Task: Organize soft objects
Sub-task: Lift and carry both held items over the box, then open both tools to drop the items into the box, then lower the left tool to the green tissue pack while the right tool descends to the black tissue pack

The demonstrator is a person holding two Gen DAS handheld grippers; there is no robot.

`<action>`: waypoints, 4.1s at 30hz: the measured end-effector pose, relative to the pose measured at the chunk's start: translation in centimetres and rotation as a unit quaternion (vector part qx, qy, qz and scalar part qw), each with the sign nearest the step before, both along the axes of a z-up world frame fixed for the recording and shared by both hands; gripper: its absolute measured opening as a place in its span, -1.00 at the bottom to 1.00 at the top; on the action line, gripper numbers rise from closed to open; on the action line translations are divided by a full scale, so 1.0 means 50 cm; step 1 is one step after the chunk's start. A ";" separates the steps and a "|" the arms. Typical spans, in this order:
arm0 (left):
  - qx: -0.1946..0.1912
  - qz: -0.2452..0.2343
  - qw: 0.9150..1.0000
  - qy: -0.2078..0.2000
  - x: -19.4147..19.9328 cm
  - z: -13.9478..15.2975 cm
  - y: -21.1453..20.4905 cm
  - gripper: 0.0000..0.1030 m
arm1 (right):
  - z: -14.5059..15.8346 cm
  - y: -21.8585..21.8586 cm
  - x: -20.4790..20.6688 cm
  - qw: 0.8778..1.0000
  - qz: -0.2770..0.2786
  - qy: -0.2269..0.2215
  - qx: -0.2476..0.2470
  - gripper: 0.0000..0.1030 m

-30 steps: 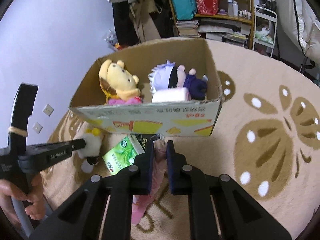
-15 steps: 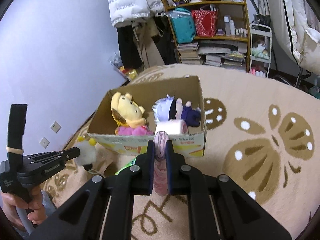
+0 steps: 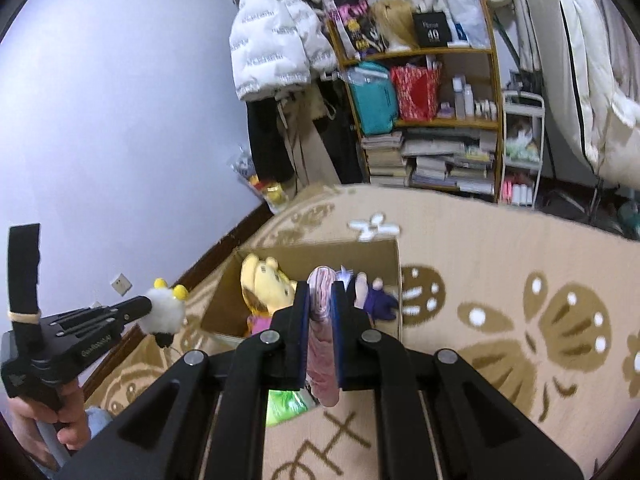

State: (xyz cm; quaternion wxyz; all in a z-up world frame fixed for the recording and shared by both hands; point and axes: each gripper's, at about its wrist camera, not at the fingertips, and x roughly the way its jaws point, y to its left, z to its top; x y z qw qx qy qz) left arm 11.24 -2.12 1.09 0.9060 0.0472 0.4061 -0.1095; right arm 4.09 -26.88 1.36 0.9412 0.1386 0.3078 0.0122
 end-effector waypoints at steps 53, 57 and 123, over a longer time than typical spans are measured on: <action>0.079 0.014 0.997 0.002 0.015 -0.038 -0.037 0.98 | -0.044 -0.055 0.111 0.996 0.027 0.085 -0.019 1.00; 0.077 0.018 0.997 0.012 0.004 -0.044 -0.028 0.98 | -0.049 -0.062 0.086 0.996 0.020 0.084 -0.003 1.00; 0.102 -0.098 0.970 0.198 0.017 -0.325 -0.176 0.98 | -0.369 -0.083 0.136 0.965 0.060 0.233 0.106 1.00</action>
